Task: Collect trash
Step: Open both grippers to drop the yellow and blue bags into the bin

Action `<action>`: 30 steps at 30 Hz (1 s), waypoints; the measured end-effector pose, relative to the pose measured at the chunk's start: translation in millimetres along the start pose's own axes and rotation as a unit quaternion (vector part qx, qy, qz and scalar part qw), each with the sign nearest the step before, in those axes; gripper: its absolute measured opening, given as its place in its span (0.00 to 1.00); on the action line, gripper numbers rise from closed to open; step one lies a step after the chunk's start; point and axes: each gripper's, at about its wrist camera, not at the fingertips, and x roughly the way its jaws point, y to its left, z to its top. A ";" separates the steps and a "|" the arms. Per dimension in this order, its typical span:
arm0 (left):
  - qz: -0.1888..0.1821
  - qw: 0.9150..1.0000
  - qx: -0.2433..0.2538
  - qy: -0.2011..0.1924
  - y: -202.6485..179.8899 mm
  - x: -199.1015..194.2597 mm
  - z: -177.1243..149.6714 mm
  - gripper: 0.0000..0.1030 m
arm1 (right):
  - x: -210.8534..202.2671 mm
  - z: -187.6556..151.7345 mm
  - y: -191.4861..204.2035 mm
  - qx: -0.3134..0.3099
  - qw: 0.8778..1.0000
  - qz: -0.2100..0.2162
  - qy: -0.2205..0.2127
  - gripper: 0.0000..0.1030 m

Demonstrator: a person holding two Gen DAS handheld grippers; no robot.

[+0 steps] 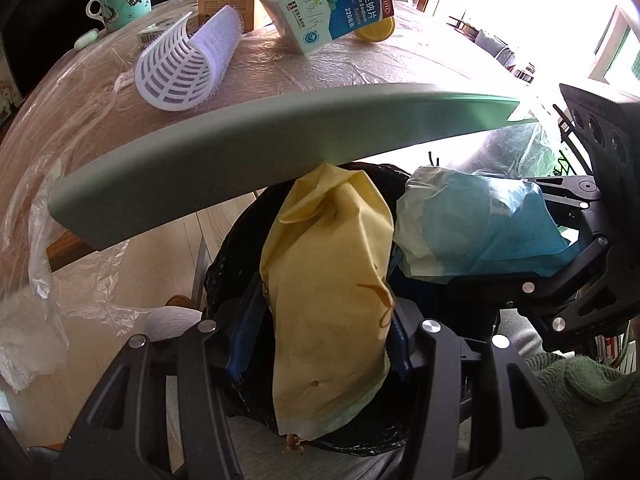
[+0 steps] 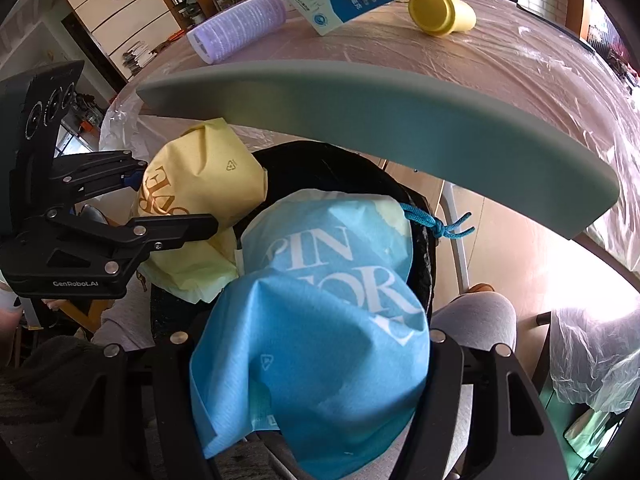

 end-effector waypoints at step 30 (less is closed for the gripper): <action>-0.001 1.000 -0.002 0.005 -1.9 5.0 1.0 0.52 | 2.0 1.5 0.5 0.001 1.000 -0.011 0.004 0.64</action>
